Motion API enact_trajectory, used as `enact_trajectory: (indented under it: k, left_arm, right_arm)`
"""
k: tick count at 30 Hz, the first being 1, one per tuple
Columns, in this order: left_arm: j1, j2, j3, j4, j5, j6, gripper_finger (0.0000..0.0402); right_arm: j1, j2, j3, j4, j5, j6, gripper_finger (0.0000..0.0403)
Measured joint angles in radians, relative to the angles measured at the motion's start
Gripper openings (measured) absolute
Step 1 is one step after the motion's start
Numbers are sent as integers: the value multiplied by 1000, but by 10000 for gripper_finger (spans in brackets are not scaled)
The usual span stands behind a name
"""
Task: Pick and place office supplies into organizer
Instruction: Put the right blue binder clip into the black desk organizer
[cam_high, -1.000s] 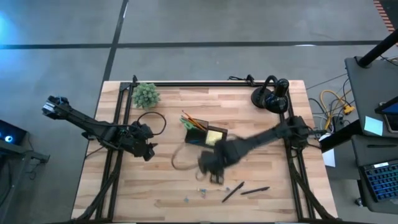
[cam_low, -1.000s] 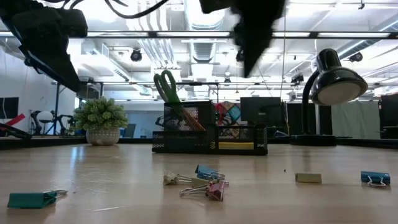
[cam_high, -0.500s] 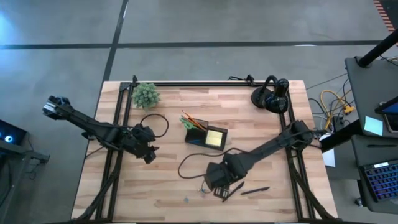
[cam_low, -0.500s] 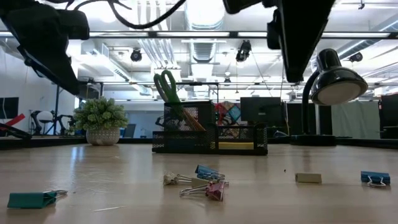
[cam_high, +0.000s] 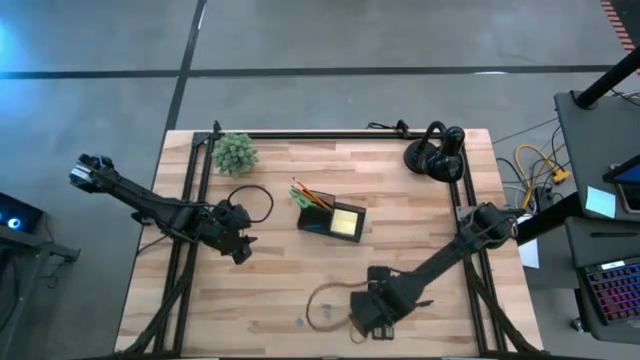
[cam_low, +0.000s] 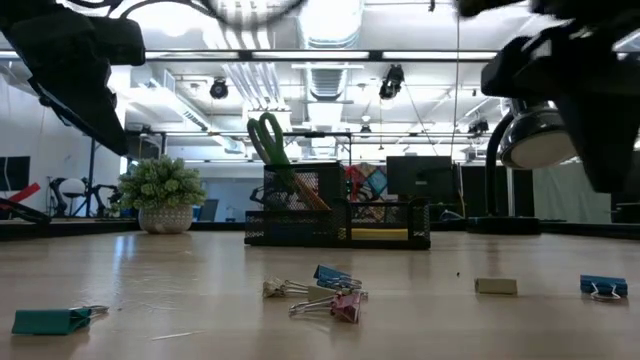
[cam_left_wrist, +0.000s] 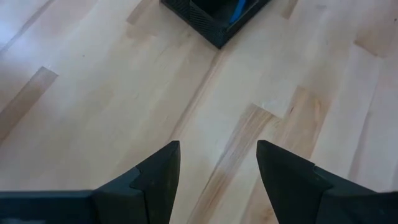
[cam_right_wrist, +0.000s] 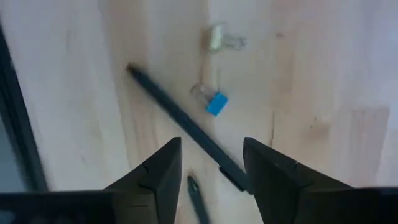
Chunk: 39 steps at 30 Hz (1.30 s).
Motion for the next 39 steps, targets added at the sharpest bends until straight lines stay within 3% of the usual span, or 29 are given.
enact_trajectory:
  k: [8, 13, 26, 39]
  left_arm:
    - [0, 0, -13, 1, -3, -8, 199]
    - [0, 0, -13, 1, -3, -30, 199]
    - [0, 41, -11, 59, -30, -61, 199]
    - [0, 111, -9, 85, -15, -61, 199]
  right_arm:
    - [17, 0, -94, 86, 10, -463, 166]
    - [15, 0, -113, 114, 23, -591, 161]
    - [15, -1, -101, 175, 57, -656, 128]
    - [14, 0, -164, 205, 109, -716, 169]
